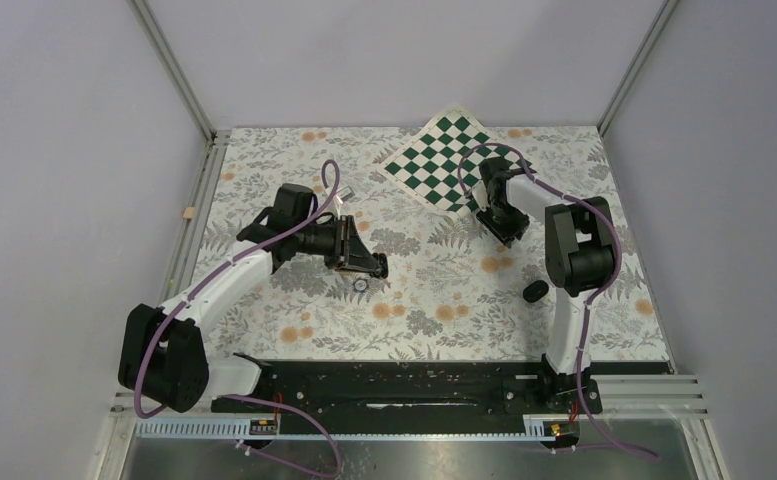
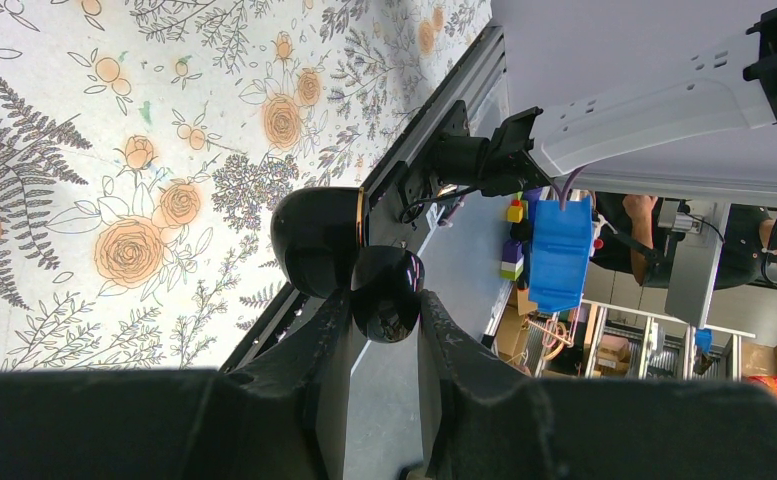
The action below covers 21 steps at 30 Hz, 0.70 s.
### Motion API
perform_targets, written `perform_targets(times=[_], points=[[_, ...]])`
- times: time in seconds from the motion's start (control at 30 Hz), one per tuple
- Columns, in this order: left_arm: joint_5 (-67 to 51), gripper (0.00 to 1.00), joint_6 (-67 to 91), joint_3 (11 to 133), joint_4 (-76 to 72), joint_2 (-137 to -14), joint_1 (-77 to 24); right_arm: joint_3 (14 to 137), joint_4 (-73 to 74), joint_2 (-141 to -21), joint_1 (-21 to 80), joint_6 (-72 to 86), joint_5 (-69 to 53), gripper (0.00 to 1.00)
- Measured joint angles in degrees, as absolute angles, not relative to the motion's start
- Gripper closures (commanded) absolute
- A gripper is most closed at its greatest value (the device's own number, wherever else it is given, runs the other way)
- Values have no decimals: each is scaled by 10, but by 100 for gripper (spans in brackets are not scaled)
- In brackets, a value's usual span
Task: Insert the wireless bluetooth earbuds into the charging case
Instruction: Pick up the left earbud from the center of the board.
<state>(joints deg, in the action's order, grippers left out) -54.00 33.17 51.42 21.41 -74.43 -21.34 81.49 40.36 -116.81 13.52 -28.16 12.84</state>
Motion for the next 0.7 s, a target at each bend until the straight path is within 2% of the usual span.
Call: perform_targets(times=[0.7], points=[[-540,100,332,514,214,-744,-213,821,401,-1172,140,-302,129,57]])
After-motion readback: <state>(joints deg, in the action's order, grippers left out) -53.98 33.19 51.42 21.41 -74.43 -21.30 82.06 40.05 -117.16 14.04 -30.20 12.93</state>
